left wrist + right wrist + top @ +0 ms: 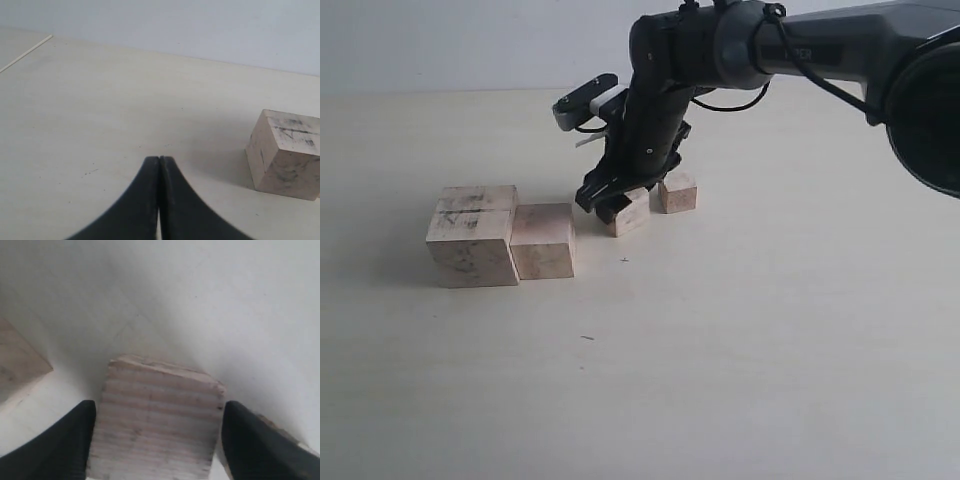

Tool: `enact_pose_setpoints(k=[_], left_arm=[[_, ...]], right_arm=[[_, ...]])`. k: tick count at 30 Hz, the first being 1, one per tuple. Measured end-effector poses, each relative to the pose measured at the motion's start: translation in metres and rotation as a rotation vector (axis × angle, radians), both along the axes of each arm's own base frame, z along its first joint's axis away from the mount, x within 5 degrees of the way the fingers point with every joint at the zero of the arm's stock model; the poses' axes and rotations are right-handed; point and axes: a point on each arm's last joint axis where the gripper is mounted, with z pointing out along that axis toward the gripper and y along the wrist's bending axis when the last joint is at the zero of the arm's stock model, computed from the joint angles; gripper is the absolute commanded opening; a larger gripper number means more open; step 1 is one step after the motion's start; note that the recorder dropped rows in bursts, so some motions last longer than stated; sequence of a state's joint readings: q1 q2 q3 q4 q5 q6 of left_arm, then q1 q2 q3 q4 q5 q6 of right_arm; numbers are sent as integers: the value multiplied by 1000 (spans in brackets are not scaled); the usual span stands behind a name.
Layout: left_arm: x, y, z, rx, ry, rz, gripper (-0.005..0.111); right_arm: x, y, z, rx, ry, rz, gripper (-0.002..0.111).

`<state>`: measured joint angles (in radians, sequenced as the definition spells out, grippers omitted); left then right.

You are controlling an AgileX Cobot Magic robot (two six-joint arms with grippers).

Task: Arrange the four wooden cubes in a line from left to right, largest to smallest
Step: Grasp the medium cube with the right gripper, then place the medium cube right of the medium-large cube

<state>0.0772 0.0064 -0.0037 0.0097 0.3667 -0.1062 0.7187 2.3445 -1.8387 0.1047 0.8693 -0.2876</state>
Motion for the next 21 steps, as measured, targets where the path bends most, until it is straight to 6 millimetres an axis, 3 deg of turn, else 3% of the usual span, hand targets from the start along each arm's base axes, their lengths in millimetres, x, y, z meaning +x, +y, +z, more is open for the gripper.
enact_pose_setpoints(k=[4,5,13,21], left_arm=[[0,0,0,0,0,0,0],[0,0,0,0,0,0,0],[0,0,0,0,0,0,0],[0,0,0,0,0,0,0]], right_arm=[[-2,-2,-2,-19,20,3,5],[-3,-2,-1,-31,26,15,0],[-12,-8,14,-95,43,271,0],[-32,-8,2,-23,126,563,0]])
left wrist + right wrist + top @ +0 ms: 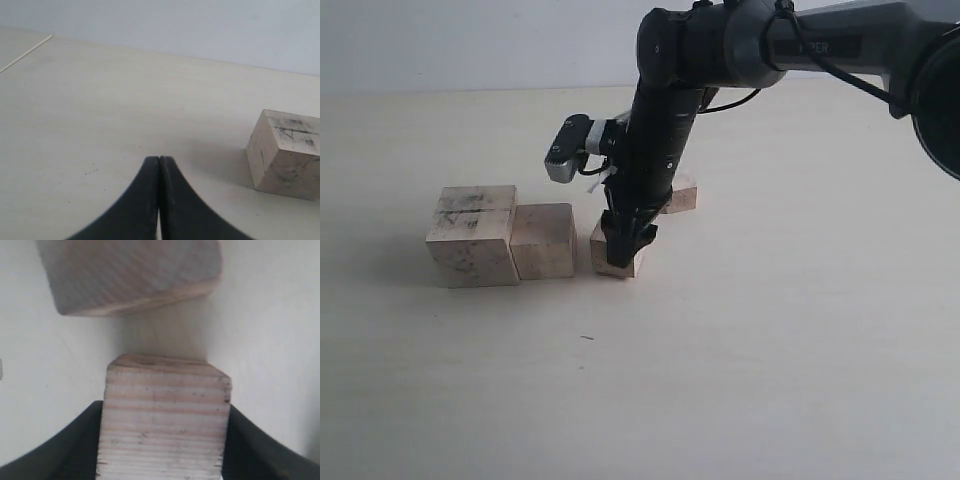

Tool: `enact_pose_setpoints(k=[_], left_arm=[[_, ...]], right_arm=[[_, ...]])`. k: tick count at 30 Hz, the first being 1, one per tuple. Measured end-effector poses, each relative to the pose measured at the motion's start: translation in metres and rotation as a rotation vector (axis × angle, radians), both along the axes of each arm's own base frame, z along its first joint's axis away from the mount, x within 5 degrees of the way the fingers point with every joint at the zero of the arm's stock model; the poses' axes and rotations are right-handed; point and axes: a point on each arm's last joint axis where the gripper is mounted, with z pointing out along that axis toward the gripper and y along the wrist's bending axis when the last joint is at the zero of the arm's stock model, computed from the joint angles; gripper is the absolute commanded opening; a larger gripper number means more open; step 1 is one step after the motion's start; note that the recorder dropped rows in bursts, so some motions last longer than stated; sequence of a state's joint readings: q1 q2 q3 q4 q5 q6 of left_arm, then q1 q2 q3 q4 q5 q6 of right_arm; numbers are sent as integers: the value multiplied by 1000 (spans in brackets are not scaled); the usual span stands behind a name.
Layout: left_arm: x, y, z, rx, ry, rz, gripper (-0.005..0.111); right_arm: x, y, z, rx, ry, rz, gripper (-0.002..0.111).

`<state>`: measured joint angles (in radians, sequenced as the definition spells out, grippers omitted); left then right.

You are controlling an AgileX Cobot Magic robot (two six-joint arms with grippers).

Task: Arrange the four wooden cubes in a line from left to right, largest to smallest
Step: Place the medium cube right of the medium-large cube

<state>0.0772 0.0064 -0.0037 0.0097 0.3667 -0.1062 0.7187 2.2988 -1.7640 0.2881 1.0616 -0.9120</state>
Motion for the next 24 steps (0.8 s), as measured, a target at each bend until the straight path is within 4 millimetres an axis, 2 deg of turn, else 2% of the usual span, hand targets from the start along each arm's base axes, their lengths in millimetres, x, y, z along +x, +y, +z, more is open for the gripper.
enact_pose_setpoints(k=[5,12,24], left_arm=[[0,0,0,0,0,0,0],[0,0,0,0,0,0,0],[0,0,0,0,0,0,0]], right_arm=[[2,2,-1,36,-53,91,0],[4,3,0,71,-131,304,0],[4,11,-2,155,-149,343,0]])
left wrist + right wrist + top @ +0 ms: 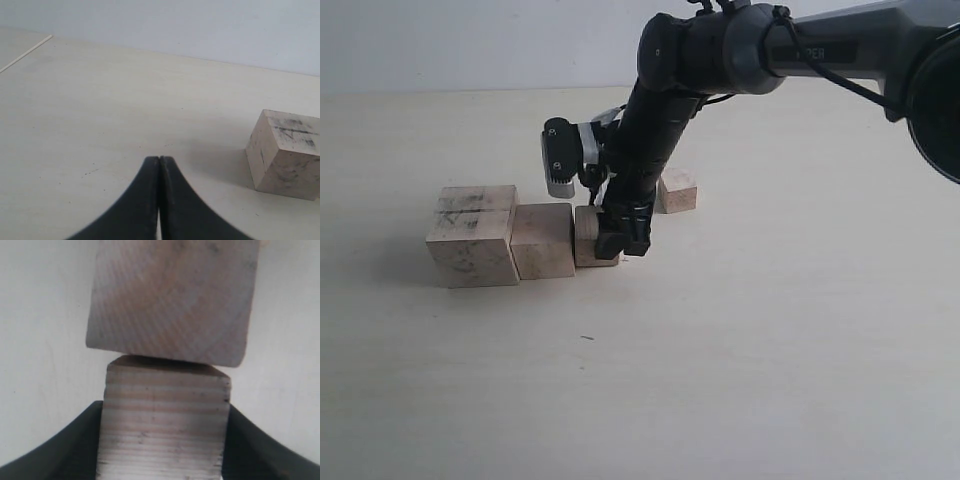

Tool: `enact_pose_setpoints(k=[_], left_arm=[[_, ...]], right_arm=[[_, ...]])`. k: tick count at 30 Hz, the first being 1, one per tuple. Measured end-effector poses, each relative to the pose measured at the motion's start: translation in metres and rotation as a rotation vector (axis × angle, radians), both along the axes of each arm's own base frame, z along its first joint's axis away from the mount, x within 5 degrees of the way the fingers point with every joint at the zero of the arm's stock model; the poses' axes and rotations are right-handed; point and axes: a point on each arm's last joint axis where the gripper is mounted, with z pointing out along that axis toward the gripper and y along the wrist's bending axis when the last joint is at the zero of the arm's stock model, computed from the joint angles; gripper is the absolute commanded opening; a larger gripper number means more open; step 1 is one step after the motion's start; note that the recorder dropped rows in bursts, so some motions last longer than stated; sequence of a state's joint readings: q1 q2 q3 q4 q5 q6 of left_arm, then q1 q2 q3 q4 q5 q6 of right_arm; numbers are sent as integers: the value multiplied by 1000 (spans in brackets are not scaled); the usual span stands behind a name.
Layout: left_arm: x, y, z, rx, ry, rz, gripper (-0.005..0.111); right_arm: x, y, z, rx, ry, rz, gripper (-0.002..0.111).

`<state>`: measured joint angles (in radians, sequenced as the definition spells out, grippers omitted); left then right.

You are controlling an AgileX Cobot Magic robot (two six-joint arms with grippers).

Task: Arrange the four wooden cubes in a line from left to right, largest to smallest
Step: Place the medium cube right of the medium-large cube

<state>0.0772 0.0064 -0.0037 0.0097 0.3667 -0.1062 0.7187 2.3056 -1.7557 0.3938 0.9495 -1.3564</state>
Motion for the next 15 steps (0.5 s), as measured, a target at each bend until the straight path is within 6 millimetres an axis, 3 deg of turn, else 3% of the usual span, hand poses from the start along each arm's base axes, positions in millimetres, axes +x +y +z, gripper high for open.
enact_pose_setpoints(k=[5,7,13,15], left_arm=[[0,0,0,0,0,0,0],[0,0,0,0,0,0,0],[0,0,0,0,0,0,0],[0,0,0,0,0,0,0]], right_arm=[[0,0,0,2,1,-1,0],[0,0,0,2,1,-1,6],[-2,0,0,-4,26,1,63],[-1,1,0,7,32,-43,72]])
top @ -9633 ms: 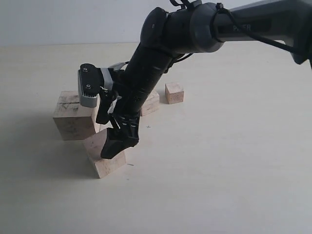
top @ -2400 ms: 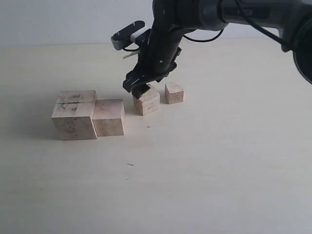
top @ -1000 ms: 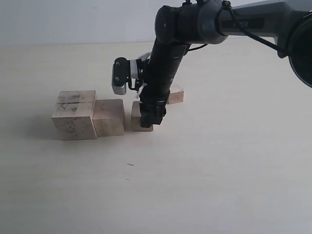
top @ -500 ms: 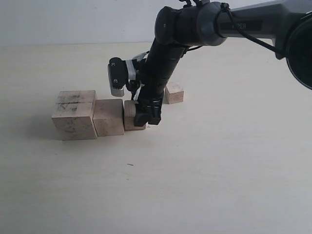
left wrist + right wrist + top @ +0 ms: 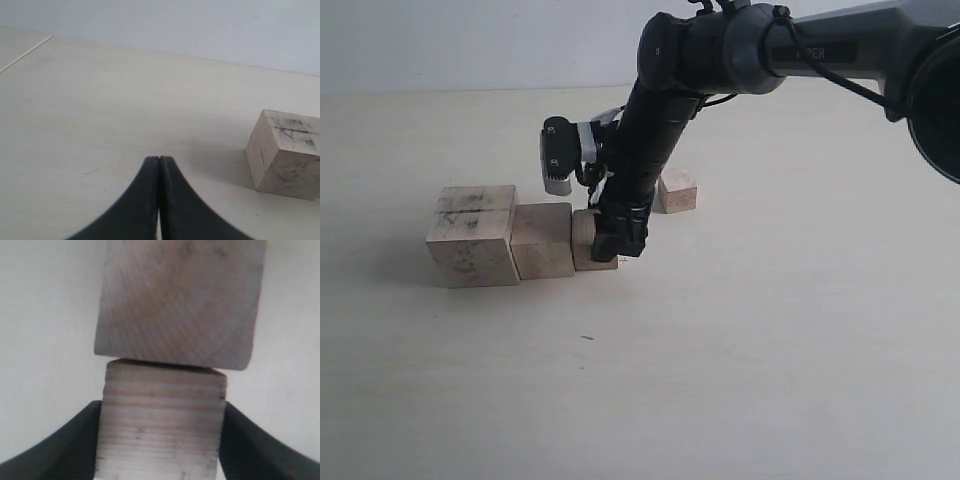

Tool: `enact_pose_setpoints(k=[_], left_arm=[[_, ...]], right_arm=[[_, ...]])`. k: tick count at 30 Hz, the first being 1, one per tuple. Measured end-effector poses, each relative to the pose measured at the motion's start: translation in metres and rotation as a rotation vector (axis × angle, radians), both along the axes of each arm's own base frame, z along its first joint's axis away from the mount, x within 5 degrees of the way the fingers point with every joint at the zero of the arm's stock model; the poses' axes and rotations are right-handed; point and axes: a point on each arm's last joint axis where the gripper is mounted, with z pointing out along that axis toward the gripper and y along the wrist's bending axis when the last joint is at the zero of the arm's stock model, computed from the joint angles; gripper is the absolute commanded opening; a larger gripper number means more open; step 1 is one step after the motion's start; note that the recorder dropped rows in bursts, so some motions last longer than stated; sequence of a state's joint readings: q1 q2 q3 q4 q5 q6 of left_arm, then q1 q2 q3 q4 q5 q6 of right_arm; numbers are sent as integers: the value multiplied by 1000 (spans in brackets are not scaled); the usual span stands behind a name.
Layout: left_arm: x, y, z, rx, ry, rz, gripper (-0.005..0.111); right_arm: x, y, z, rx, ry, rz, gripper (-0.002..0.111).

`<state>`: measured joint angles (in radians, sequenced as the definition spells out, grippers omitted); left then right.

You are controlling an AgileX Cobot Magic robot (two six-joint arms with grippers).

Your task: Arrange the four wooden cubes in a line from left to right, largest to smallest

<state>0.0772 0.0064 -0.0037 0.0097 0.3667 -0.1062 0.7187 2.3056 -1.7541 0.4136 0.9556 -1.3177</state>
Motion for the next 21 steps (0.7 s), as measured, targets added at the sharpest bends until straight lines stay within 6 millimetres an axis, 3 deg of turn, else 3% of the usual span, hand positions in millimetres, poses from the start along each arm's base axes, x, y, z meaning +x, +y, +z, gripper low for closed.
enact_pose_setpoints(k=[12,21], left_arm=[[0,0,0,0,0,0,0],[0,0,0,0,0,0,0]], right_arm=[[-3,-2,3,-32,83,-130,73],[-7,-7,51,7,38,-191,71]])
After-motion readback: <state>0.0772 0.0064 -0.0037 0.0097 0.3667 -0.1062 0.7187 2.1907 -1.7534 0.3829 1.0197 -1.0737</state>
